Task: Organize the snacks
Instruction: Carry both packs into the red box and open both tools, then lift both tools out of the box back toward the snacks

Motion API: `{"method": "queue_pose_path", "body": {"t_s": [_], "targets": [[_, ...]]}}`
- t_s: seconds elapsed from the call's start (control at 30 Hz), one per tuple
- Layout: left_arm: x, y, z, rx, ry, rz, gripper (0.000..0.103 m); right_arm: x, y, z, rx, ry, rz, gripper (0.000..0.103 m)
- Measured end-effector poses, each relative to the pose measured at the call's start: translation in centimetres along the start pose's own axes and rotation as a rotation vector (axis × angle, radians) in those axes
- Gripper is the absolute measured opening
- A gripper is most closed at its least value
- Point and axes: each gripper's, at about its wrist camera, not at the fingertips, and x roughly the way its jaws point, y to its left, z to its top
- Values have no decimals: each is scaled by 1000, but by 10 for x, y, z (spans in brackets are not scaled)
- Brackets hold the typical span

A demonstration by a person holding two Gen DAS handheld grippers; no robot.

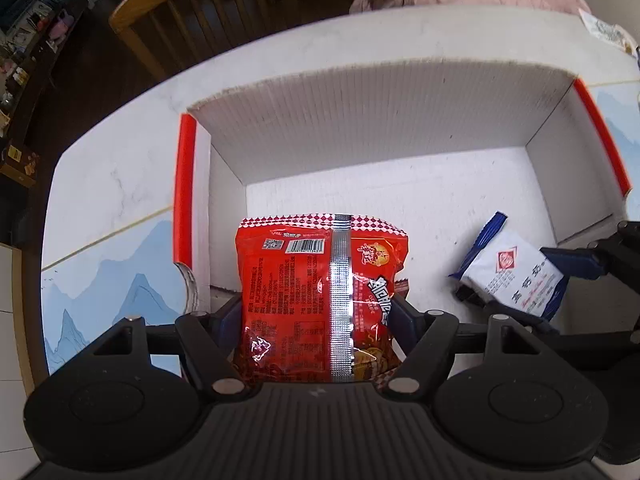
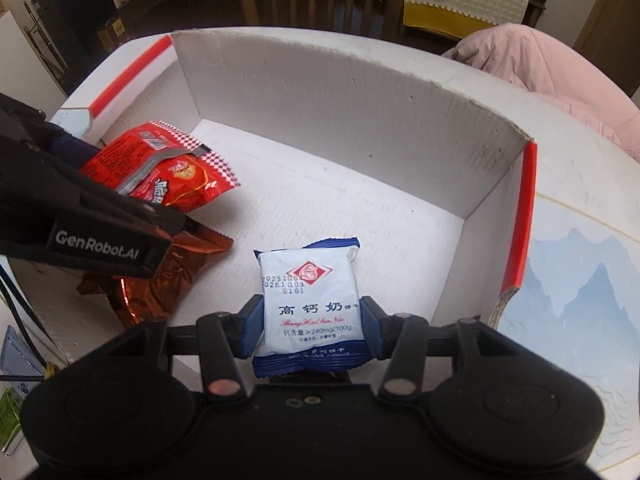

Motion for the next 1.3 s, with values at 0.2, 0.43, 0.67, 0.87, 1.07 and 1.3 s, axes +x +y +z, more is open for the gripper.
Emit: {"method": "queue_pose_path", "body": {"t_s": [0.2, 0.43, 0.67, 0.87, 1.07, 1.3], "targets": [[5, 3, -1, 3, 14, -9, 74, -1, 1, -1, -1, -2, 0, 49], [4, 9, 4, -21, 12, -43, 75, -11, 1, -3, 6, -21, -3, 51], [-9, 17, -6, -38, -23, -73, 76, -37, -1, -6, 36, -69, 12, 56], [-32, 24, -21, -68, -70, -96, 76, -66, 3, -15, 54, -126, 22, 63], [-61, 29, -46, -94, -128, -113, 76, -96, 13, -29, 66, -186, 23, 72], [-102, 32, -78, -90, -208, -132, 76, -131, 30, -49, 87, -255, 34, 74]]}}
